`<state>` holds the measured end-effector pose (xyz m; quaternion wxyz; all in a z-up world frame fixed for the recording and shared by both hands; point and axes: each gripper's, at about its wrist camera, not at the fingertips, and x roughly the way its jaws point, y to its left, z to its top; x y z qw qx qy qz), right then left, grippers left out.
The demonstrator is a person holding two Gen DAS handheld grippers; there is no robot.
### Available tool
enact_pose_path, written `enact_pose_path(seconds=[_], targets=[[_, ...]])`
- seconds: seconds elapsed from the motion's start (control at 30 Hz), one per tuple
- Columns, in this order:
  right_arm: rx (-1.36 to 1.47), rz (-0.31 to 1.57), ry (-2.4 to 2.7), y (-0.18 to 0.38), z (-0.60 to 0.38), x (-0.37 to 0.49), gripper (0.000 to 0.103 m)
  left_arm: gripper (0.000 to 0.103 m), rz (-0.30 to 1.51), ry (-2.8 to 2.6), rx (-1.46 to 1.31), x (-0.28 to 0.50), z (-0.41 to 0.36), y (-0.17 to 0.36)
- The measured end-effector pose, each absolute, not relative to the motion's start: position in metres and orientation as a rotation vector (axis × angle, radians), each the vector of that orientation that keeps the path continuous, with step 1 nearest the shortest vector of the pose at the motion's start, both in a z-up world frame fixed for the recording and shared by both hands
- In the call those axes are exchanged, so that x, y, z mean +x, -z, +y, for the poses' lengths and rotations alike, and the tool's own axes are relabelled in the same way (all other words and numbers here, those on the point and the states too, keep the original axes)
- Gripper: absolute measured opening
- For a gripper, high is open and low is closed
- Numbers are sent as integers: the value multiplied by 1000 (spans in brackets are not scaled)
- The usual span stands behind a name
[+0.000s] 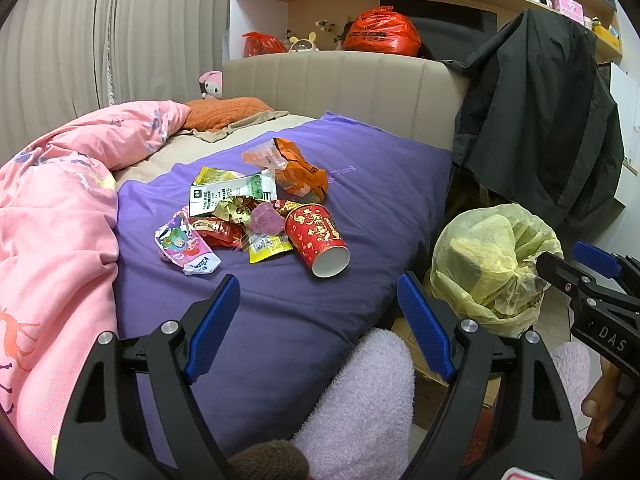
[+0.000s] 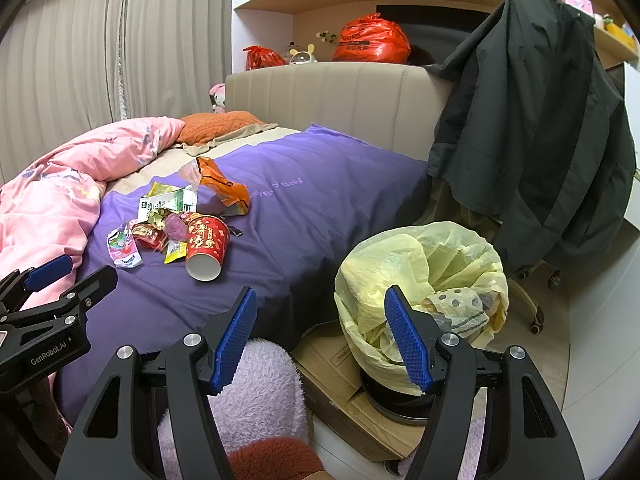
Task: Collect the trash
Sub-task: 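Grasp the red paper cup with the right tool while the left tool grasps the pink wrapper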
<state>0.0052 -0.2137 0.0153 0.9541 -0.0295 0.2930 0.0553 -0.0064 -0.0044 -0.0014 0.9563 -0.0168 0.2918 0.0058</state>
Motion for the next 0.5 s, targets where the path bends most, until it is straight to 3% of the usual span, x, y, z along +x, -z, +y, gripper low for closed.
enact_pose_path(seconds=[0.5], targets=[[-80, 599, -126, -7, -219, 21, 63, 77, 604, 31, -39, 27, 10, 11]])
